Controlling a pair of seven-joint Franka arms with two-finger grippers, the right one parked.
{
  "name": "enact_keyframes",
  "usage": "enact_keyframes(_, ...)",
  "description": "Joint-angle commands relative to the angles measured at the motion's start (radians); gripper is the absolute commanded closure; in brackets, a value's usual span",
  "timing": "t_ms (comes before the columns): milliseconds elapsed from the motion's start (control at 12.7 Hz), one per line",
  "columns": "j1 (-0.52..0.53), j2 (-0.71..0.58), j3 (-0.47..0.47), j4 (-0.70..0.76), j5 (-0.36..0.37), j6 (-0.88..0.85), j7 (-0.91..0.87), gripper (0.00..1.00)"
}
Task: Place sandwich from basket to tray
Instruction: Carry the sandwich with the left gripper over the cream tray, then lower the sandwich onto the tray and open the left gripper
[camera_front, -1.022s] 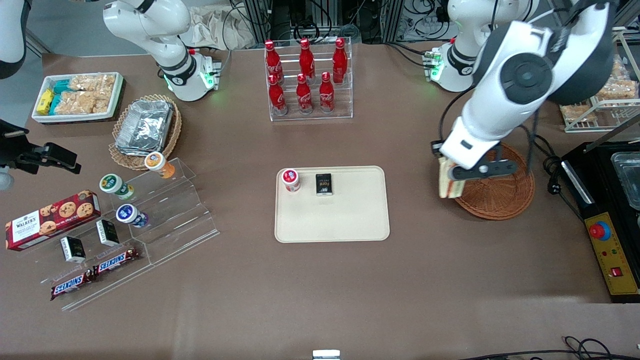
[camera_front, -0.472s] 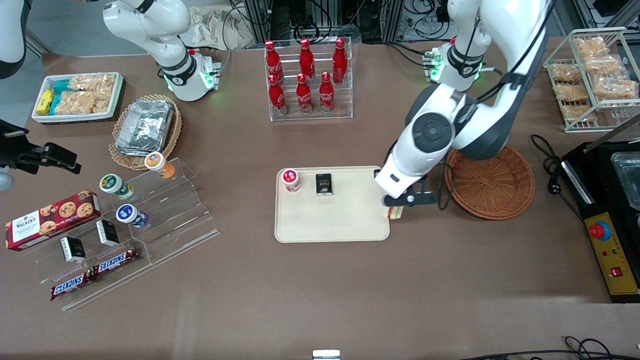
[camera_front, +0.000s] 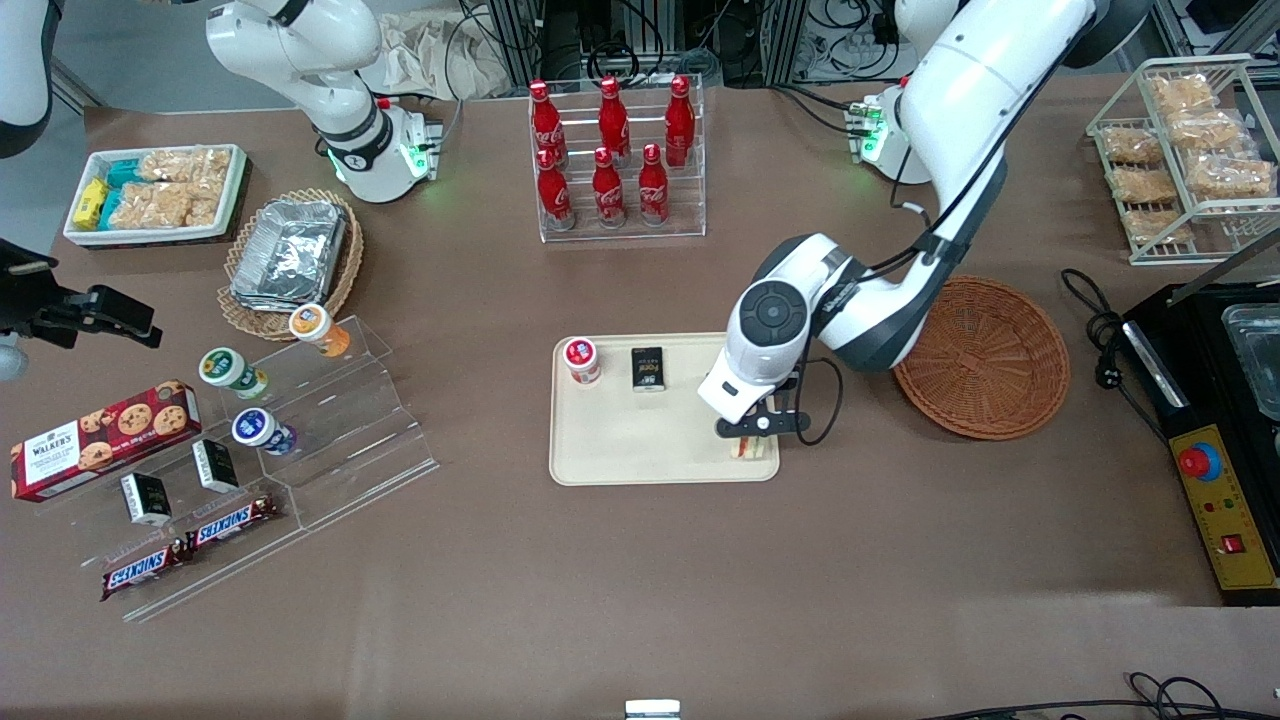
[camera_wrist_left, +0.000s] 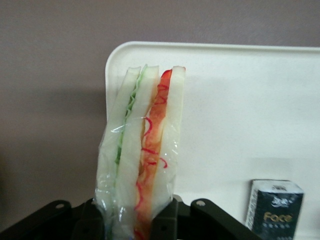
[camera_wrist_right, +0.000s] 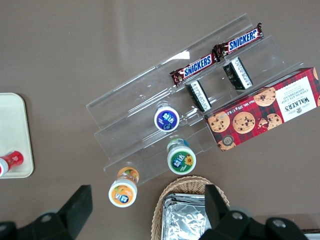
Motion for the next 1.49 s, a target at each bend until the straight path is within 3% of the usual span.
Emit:
enact_keyframes(0, -0.006, 0.034, 0.003, 0.016, 0.03, 0.034, -0.024, 1.0)
enact_keyframes(157, -0.006, 0.061, 0.003, 0.008, 0.04, 0.037, -0.021, 1.0)
enact_keyframes(236, -0.006, 0.077, 0.003, 0.008, 0.061, 0.037, -0.024, 0.83)
enact_keyframes(315, -0.006, 0.086, 0.003, 0.008, 0.067, 0.037, -0.022, 0.05)
enact_keyframes(393, -0.006, 0.083, 0.003, 0.01, 0.066, 0.037, -0.024, 0.0)
enact_keyframes(629, 0.0, 0.06, 0.002, 0.02, 0.053, 0.025, -0.035, 0.0)
enact_keyframes(944, 0.023, -0.07, 0.002, 0.025, 0.041, -0.037, -0.094, 0.0)
enact_keyframes(1258, 0.083, -0.21, 0.015, 0.023, -0.091, -0.094, -0.11, 0.0)
enact_keyframes(1416, 0.075, -0.312, 0.107, 0.016, -0.178, -0.178, -0.057, 0.0)
